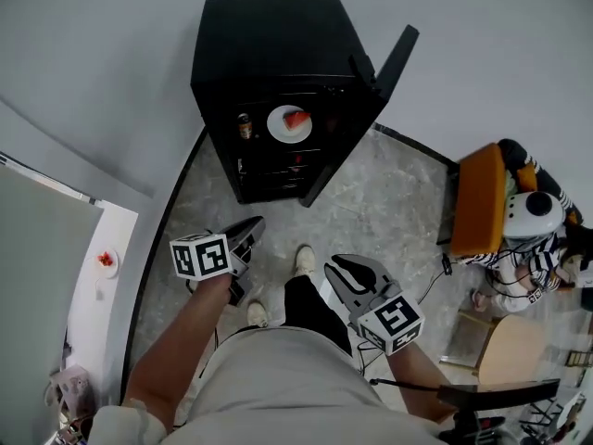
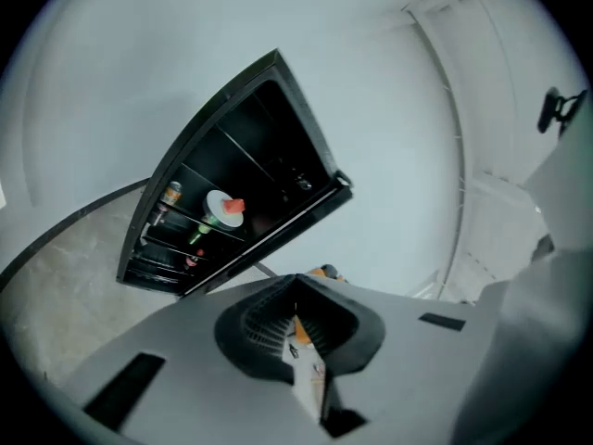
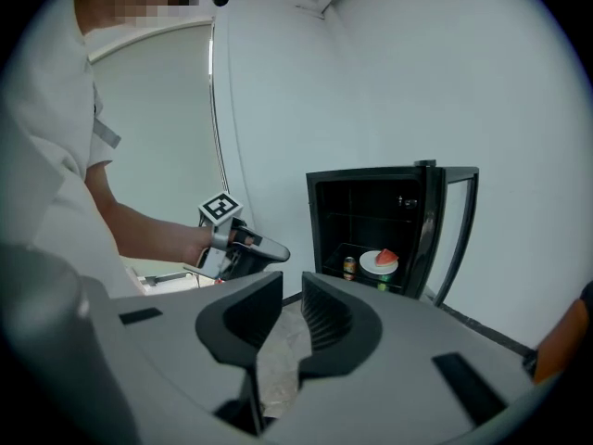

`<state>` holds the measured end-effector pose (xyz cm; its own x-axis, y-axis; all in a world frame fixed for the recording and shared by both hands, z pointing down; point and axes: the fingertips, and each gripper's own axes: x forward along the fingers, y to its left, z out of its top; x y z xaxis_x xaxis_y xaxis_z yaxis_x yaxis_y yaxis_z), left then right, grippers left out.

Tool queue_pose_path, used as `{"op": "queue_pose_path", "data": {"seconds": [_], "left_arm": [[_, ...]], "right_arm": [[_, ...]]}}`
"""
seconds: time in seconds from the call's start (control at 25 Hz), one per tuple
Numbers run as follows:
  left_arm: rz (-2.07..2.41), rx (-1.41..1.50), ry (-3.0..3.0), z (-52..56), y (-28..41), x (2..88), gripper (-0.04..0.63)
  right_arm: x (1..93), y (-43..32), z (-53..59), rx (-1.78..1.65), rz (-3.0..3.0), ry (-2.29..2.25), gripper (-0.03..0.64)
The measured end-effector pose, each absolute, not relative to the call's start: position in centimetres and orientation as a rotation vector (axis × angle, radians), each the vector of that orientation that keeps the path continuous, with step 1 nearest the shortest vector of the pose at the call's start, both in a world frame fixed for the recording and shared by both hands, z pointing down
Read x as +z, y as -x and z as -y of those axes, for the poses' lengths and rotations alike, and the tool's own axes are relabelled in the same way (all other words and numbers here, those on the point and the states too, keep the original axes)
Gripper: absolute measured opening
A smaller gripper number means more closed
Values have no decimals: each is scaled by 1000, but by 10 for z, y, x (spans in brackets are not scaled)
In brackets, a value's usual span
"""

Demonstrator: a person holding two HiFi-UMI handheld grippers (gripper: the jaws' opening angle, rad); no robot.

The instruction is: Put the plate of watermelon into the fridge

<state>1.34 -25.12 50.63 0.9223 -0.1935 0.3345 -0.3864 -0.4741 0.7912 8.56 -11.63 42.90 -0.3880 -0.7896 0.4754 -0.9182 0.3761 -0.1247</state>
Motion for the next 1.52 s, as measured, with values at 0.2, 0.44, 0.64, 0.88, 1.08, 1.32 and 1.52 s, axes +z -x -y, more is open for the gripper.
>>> {"op": "queue_pose_path", "data": {"seconds": [0.2, 0.44, 0.64, 0.88, 1.08, 1.32, 1.52], "left_arm": [[211, 260, -2192, 181, 32, 462, 12], [68, 327, -2284, 119, 81, 434, 12], [55, 373, -2372, 92, 101, 423, 12], [43, 384, -2406, 72, 107, 426, 12], [27, 398, -2400, 62, 111, 428, 12], [21, 403, -2382, 57, 111, 432, 12], [11, 407, -2385, 56, 108, 433, 12]], "right_arm": [[417, -42, 94, 499, 2346, -1469, 37], [406, -7, 77, 442, 2356, -1467, 31], [402, 18, 67, 424, 2358, -1440, 28], [401, 42, 54, 387, 2361, -1406, 25], [402, 49, 46, 385, 2355, -1405, 21], [402, 54, 40, 387, 2348, -1404, 18], [403, 54, 38, 376, 2337, -1399, 15]]}}
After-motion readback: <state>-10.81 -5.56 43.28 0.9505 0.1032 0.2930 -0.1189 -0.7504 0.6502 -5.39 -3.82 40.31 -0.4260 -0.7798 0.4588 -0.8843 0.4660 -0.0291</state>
